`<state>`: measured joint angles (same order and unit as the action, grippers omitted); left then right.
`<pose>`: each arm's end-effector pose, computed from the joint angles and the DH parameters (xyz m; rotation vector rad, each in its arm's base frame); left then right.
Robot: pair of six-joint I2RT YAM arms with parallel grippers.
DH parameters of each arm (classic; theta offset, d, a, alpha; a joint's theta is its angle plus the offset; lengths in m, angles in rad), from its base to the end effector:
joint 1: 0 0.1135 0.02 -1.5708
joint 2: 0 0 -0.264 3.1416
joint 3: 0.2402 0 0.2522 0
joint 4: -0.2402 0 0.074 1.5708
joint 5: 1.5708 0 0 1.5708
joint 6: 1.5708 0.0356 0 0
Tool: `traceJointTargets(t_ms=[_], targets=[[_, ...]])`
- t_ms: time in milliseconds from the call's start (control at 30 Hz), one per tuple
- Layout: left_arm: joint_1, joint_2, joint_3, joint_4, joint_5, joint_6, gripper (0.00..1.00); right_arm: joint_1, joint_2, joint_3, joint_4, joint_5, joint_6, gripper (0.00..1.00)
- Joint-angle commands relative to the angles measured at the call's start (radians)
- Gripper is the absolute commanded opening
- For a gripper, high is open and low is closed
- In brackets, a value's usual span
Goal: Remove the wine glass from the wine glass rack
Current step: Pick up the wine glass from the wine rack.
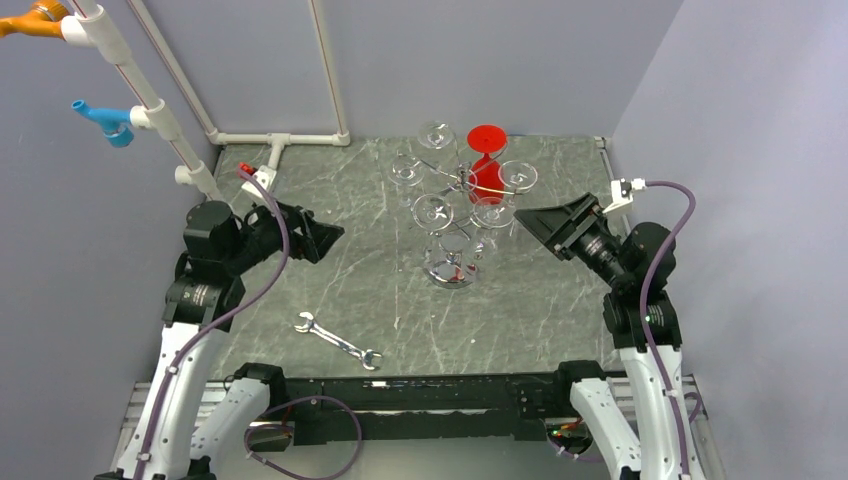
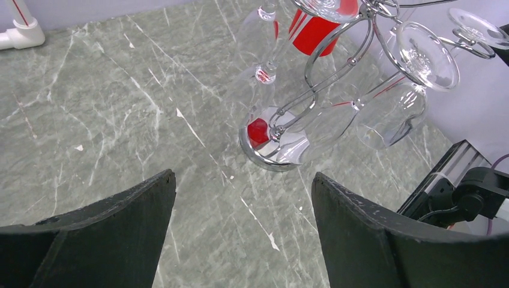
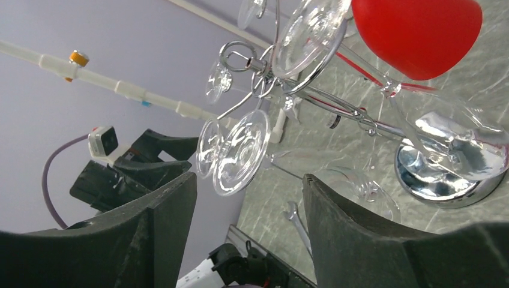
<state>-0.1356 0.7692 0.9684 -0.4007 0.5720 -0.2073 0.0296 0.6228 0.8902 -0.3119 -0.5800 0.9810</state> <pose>0.1563 -0.0408 0.3836 0.3574 1.7653 -0.7514 0.1290 0.0233 0.3855 0.3451 1.7231 1.2236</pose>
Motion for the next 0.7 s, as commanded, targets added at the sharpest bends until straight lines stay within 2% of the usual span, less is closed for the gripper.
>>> traceJointTargets(t_ms=[0,267,667], targets=[[-0.006,-0.039,-0.017,0.047,-0.022,0.005,0.87,0.002,0.051,-0.007,0.106,-0.058,0.069,0.66],[-0.007,-0.054,-0.027,0.064,-0.005,0.005,0.87,0.001,0.104,0.018,0.113,-0.089,0.062,0.54],[-0.007,-0.059,-0.033,0.066,-0.020,0.002,0.87,0.001,0.117,0.032,0.113,-0.119,0.068,0.46]])
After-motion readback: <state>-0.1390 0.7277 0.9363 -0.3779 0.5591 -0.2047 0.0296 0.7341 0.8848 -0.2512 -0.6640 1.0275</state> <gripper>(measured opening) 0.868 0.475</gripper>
